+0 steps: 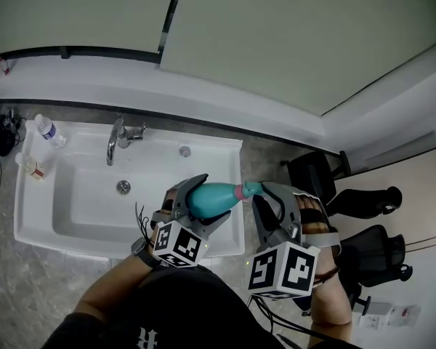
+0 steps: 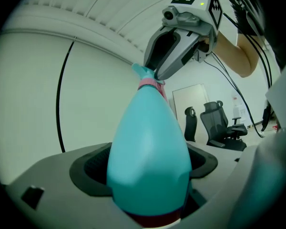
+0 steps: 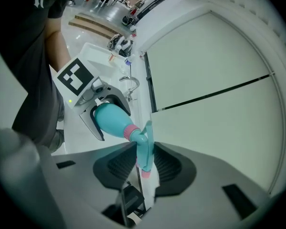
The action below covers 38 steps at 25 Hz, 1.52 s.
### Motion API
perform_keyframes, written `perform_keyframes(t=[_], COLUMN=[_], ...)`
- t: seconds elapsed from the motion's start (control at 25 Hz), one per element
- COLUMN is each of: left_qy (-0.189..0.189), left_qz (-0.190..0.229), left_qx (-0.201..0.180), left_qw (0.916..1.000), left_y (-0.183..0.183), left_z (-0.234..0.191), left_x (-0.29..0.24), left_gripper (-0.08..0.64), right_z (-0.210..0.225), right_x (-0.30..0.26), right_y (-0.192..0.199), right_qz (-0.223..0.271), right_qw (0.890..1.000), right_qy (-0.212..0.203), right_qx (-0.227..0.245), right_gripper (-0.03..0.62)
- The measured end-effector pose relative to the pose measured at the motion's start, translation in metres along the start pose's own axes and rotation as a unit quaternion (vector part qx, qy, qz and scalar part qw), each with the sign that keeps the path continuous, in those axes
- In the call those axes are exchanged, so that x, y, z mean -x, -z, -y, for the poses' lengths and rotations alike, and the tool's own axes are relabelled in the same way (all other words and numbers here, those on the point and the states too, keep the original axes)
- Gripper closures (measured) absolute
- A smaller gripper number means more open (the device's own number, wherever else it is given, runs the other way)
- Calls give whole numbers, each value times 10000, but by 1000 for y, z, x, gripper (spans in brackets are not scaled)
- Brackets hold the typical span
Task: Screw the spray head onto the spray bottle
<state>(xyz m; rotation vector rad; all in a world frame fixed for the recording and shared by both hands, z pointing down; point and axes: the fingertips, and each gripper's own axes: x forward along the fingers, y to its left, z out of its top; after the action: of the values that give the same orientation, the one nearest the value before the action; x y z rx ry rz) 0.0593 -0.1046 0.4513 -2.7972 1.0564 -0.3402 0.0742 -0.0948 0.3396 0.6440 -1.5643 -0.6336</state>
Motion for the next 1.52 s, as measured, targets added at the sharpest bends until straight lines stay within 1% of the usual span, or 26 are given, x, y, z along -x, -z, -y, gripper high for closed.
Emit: perform_keyframes(t=[0.2,0.28,0.4,0.6,0.72,0.88,1.0,1.04,1.08,1.12,1.16,1.2,1.24,1.28,1.32,1.36,1.4,1.44,1.48,1.52], left_qy=[267,329,334,499,642,939,1146,1208,1279,1374,1502,1668,1870,2096,2326,2544,2747,2946,3155,3388], left_qz=[304,401,439,753,932,1139,1237,1269,1304,1345,1395,1453,1519,1586,1644,1683,1706,1719,1724,1723], left_qx=[308,325,272,472,517,610,811,870,925,984,1055,1137,1220,1287,1324,1330,1325,1334,1369,1429], left_qw=[9987,9981,9981,9948,9922,9872,9823,9807,9788,9764,9731,9686,9628,9562,9494,9430,9369,9305,9230,9138], left_y=[-5,-9,-12,-19,-25,-32,-36,-39,-42,-46,-50,-55,-60,-66,-72,-78,-83,-87,-91,-94], left_z=[2,4,5,6,8,14,16,15,15,15,15,15,16,18,20,22,24,27,29,34], left_x=[1,1,-1,0,1,3,4,6,8,10,14,18,24,31,37,44,50,56,62,68], left_gripper=[129,129,129,129,129,130,130,130,129,130,130,130,129,129,129,129,129,129,129,129], right_z=[2,3,4,7,11,14,18,20,25,31,38,44,49,53,58,62,65,65,61,56], right_x=[7,9,11,21,26,37,44,50,58,69,81,95,109,123,133,136,131,119,106,95], right_y=[-8,-7,-5,-14,-16,-25,-30,-32,-35,-37,-38,-35,-28,-18,-4,10,24,35,40,39], right_qz=[293,345,264,404,500,867,1152,1334,1629,2070,2630,3257,3936,4632,5262,5737,6019,6133,6149,6137], right_qw=[9991,9985,9987,9979,9968,9910,9861,9829,9760,9612,9351,9000,8588,8110,7600,7142,6813,6627,6545,6511], right_qy=[-242,-304,-285,-319,-394,-653,-789,-862,-965,-1096,-1272,-1528,-1853,-2181,-2440,-2594,-2672,-2740,-2846,-3008], right_qx=[-205,-311,-331,-394,-486,-787,-904,-936,-1075,-1456,-2007,-2461,-2707,-2832,-2932,-3056,-3197,-3312,-3355,-3300], right_gripper=[483,482,483,483,483,482,482,483,483,482,483,482,482,482,482,482,483,483,483,483])
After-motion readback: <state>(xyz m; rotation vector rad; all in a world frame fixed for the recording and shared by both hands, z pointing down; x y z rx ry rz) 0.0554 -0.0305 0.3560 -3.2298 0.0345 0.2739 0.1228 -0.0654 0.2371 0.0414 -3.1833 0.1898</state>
